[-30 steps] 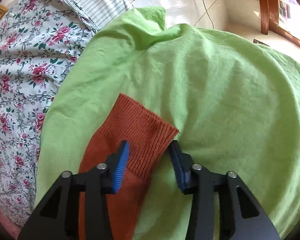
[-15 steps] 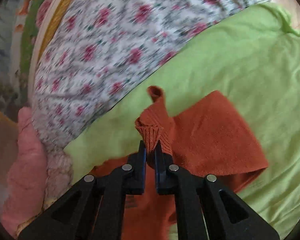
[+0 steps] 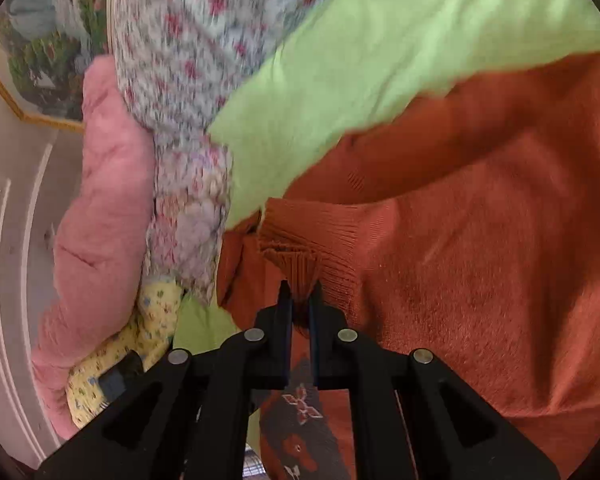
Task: Fold small clothes
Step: 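Carry the held sleeve across the sweater body toward the other sleeve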
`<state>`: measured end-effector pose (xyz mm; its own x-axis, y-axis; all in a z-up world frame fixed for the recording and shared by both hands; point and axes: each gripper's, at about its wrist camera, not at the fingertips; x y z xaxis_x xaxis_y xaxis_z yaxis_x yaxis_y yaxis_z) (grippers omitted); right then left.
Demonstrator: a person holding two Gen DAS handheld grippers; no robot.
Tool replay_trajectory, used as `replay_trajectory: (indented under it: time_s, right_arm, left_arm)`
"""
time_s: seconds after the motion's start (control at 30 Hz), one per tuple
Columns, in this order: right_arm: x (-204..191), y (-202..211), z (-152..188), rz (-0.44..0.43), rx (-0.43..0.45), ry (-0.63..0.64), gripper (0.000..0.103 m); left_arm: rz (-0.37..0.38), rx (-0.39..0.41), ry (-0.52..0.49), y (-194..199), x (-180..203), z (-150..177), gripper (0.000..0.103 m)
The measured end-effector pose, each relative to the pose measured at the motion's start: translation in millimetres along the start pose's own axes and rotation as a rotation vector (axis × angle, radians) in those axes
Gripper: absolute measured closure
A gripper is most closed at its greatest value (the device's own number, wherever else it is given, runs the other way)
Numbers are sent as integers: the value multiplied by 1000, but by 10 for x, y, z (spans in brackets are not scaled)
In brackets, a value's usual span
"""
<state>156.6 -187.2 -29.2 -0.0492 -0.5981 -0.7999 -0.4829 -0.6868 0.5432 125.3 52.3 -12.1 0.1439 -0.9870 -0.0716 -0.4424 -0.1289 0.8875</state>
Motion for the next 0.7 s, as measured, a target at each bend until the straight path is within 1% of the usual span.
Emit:
replay_trajectory:
  time_s: [0.07,0.23,0.3,0.33,0.37,0.4,0.43,0.47,0.53,0.6,0.7]
  right_arm:
    - [17,-182,112,-4,-38,-5,95]
    - [-9,-715,232,-15,-125,-15,95]
    - [16,-862,269,-2,-168,-24,91]
    - [30,-907,283,27,-175,-24,89]
    - [55,-918,294,47,-185,-33,83]
    - [82,-925,293,45,-195,-51,77]
    - [96,-899,292,33,-192,-66,68]
    - [101,-841,287,24,-178,-68,66]
    - [72,-665,244,12,-144,-55,66]
    - [56,-447,188,11,-105,-48,66]
    - [4,-32,140,18,-14,-33,66]
  left_arm:
    - [18,-9,17,-8,-102,28,4]
    - [34,-23,15,-110,-145,28,4]
    - [39,-33,13,-204,-122,-13,4]
    - [44,-43,11,-270,-110,-37,4]
    - [48,-53,13,-332,-107,-62,4]
    - [57,-67,18,-402,-94,-92,4]
    - [73,-82,25,-482,-85,-126,4]
    - [85,-96,33,-550,-77,-155,4]
    - [116,-129,48,-709,-49,-229,4]
    - [125,-153,60,-839,-2,-301,4]
    - [141,-143,81,-951,71,-442,4]
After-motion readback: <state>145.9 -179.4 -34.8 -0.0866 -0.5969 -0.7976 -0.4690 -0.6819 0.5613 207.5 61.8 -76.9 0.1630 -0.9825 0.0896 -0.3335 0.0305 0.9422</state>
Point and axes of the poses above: each gripper's, at about its wrist camera, not at the fingertips, and y roughly against the way its jaws point, x to its right, z to its underside, and after that the axes turned 13 degrees about -z, right-handed
